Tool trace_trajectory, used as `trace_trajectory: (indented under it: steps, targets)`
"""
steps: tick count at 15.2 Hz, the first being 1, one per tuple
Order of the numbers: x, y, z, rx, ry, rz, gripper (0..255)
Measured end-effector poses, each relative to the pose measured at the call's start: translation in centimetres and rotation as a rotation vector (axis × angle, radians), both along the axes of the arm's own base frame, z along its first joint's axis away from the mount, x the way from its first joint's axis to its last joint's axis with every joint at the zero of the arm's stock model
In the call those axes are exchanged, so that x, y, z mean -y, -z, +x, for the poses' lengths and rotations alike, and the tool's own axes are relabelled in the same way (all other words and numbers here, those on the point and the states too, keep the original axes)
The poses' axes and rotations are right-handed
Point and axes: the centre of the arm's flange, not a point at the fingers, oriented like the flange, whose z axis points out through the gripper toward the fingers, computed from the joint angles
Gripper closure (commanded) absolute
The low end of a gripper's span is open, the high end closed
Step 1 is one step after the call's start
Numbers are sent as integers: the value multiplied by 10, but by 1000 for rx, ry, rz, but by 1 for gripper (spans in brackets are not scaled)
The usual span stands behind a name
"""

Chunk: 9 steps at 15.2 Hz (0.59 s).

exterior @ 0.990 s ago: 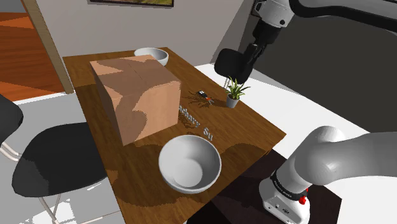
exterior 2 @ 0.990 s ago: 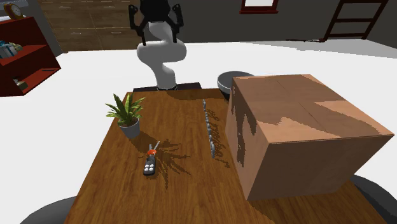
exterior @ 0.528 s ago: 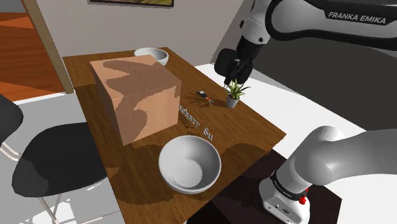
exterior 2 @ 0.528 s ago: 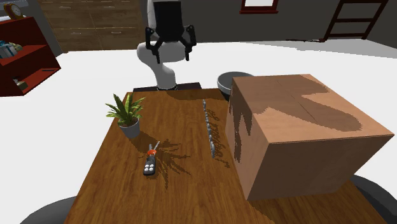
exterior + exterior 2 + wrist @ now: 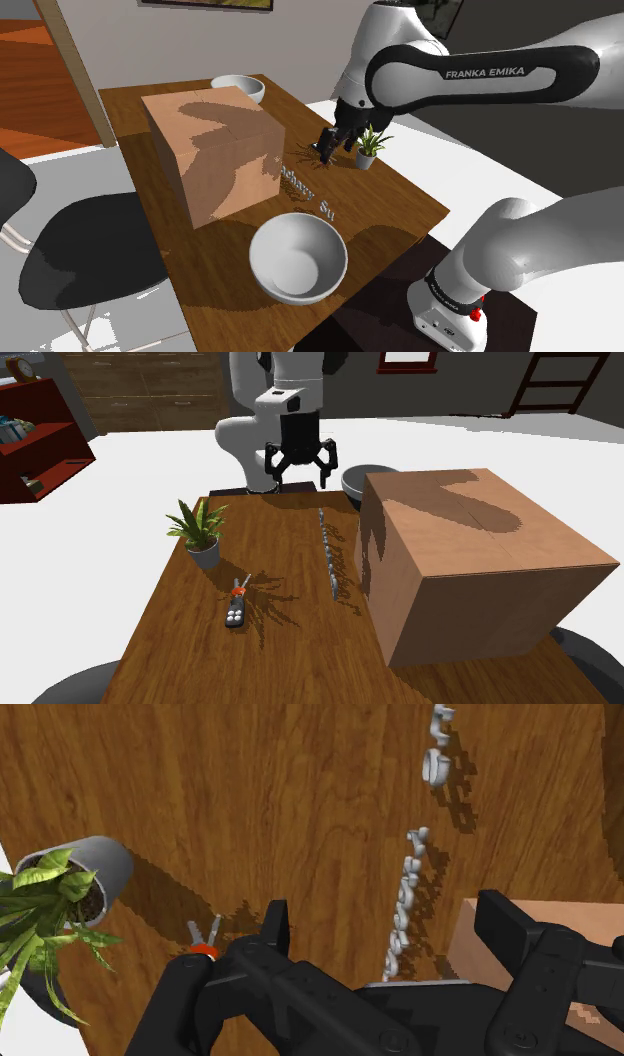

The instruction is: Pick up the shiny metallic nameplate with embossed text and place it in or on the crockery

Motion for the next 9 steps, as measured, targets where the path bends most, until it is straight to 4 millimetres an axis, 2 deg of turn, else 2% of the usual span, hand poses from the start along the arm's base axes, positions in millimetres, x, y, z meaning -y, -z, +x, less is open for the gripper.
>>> trace_trajectory:
  steps: [2, 6, 9]
  targets:
    - [-10, 21, 9, -9, 25, 0, 0]
    - [-43, 62, 30, -30, 75, 2, 0]
    - [-50, 84, 36, -37, 93, 3, 0]
